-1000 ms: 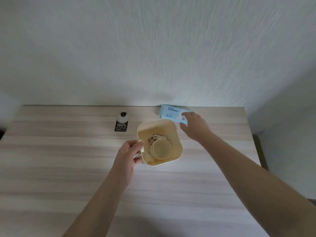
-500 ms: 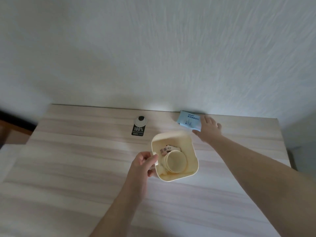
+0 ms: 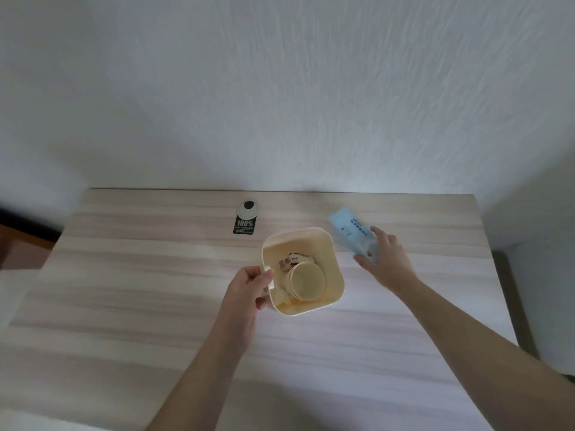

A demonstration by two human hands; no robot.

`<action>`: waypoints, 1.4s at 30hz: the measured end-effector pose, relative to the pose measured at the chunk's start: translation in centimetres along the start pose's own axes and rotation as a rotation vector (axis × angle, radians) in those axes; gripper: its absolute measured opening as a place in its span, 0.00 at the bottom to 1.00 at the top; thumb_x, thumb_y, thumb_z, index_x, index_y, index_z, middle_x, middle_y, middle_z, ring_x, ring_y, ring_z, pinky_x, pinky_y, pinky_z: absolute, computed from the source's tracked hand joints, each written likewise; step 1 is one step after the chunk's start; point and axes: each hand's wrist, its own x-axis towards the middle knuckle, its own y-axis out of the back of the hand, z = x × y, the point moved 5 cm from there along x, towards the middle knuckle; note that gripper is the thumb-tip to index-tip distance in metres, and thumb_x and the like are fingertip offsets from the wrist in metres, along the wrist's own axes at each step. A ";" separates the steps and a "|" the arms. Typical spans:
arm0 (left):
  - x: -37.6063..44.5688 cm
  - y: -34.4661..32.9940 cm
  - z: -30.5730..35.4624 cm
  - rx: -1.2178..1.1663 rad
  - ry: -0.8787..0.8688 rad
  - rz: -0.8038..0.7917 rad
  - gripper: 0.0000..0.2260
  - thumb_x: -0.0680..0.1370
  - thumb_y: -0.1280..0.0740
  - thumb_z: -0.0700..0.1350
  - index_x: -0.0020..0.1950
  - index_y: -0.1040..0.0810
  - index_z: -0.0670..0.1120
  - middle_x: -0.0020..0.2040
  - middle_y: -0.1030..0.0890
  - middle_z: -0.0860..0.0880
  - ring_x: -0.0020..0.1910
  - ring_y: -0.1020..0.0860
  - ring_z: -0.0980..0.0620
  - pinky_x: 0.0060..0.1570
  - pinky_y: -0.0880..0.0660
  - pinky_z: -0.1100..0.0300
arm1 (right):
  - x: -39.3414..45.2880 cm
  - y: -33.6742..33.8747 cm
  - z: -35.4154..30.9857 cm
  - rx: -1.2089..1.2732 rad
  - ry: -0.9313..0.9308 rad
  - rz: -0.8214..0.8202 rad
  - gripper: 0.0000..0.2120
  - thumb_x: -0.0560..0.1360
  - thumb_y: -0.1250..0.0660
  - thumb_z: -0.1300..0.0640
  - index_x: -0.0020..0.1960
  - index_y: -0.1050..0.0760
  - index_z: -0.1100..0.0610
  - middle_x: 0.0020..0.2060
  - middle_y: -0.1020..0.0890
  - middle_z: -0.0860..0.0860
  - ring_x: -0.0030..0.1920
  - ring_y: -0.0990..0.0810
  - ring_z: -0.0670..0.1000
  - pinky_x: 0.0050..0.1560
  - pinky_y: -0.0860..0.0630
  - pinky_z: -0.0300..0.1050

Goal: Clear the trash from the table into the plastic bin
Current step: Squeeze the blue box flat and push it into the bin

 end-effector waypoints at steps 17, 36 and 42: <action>-4.1 1.4 -1.6 -0.017 -0.016 -0.080 0.04 0.76 0.32 0.41 0.49 0.25 0.42 0.34 0.27 0.51 0.30 0.27 0.57 0.36 0.31 0.56 | -15.0 4.9 -5.2 1.505 0.195 -0.615 0.39 0.67 0.28 0.45 0.72 0.36 0.58 0.60 0.25 0.59 0.60 0.25 0.62 0.64 0.27 0.57; -4.8 9.3 -1.3 -0.055 -0.037 -0.200 0.05 0.76 0.31 0.43 0.49 0.24 0.43 0.37 0.20 0.51 0.34 0.23 0.55 0.35 0.31 0.57 | -20.2 4.0 -12.3 1.391 0.034 -0.183 0.20 0.71 0.28 0.48 0.59 0.22 0.57 0.53 0.18 0.58 0.52 0.17 0.57 0.47 0.20 0.54; -5.4 10.9 -0.9 -0.054 -0.011 -0.252 0.10 0.71 0.27 0.45 0.48 0.23 0.43 0.38 0.21 0.48 0.37 0.25 0.52 0.35 0.32 0.56 | -22.5 5.2 -16.5 1.182 0.301 -0.046 0.13 0.72 0.32 0.60 0.57 0.23 0.60 0.51 0.17 0.58 0.53 0.19 0.59 0.50 0.22 0.51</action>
